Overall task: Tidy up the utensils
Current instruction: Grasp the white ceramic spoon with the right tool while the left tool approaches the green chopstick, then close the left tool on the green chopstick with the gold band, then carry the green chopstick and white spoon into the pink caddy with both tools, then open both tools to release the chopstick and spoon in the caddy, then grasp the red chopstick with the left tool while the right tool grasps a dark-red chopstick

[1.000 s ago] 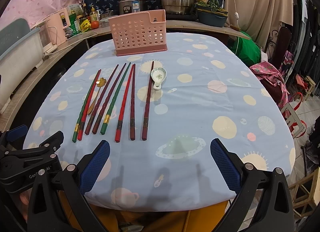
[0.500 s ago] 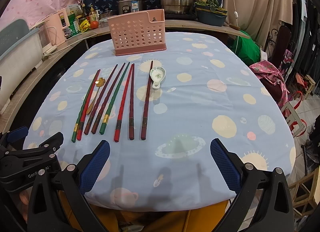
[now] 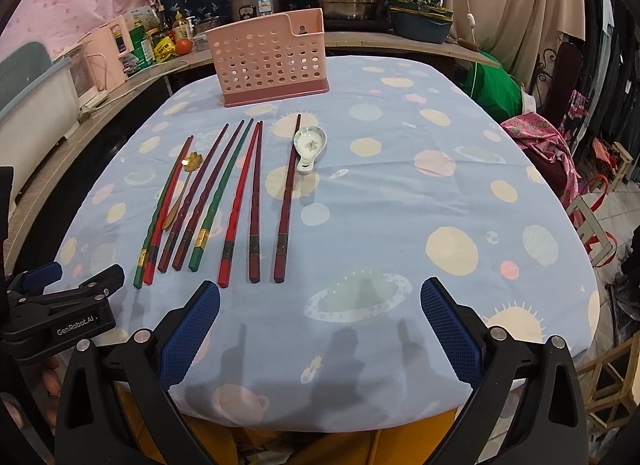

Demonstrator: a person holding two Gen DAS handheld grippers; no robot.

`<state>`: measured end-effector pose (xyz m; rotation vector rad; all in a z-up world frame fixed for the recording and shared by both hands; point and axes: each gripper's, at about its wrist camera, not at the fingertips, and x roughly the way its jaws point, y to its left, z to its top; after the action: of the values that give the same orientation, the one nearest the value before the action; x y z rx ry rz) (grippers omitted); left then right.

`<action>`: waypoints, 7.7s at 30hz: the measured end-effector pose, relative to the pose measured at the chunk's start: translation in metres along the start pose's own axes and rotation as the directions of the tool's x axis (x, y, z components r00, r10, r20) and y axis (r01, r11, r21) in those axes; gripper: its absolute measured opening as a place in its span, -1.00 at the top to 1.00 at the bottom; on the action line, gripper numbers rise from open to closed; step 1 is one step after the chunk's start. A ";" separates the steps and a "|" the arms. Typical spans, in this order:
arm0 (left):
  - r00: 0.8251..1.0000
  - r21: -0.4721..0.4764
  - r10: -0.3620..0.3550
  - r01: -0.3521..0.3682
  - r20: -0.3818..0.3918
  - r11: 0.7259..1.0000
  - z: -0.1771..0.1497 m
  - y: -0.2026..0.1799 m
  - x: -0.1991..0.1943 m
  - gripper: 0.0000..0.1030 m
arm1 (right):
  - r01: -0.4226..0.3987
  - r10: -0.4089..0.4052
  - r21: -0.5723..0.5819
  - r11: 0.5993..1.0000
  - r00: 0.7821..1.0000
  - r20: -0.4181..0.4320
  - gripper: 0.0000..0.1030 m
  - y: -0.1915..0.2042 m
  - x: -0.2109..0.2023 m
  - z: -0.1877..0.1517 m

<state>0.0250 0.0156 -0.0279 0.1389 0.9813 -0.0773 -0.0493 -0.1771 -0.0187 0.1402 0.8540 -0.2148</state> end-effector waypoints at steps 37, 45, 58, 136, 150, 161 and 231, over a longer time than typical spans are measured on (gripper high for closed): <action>0.996 0.013 -0.085 0.085 -0.013 0.996 0.027 0.001 0.039 0.43 | -0.211 0.215 0.172 0.962 0.977 -0.004 -0.02 -0.020 0.078 0.084; 0.996 0.019 -0.086 0.086 -0.005 0.996 0.027 0.001 0.039 0.43 | -0.259 0.277 0.229 0.938 0.960 -0.048 0.56 -0.026 0.104 0.086; 0.997 0.023 -0.081 0.081 0.001 0.996 0.027 0.000 0.038 0.43 | -0.286 0.311 0.265 0.921 0.949 -0.053 0.77 -0.035 0.111 0.076; 0.856 -0.099 -0.169 0.247 0.488 0.964 0.293 0.059 -0.111 0.87 | -0.284 0.242 0.127 0.950 0.932 0.270 0.87 -0.053 0.044 0.268; 0.772 -0.086 -0.182 0.292 0.609 0.953 0.392 0.014 -0.104 0.87 | -0.261 0.226 0.128 0.957 0.945 0.237 0.87 -0.037 0.122 0.338; 0.842 -0.090 -0.200 0.281 0.501 0.956 0.388 -0.001 -0.027 0.86 | -0.261 0.238 0.112 0.959 0.954 0.181 0.82 -0.030 0.156 0.331; 0.985 -0.001 -0.160 0.160 0.066 0.987 0.024 -0.012 0.017 -0.22 | -0.168 0.167 -0.017 0.986 0.985 -0.046 0.60 0.007 0.064 0.018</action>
<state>0.0529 0.0005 -0.0302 0.0512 0.9254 -0.2251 0.0068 -0.1829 -0.0555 0.1970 0.8835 -0.0447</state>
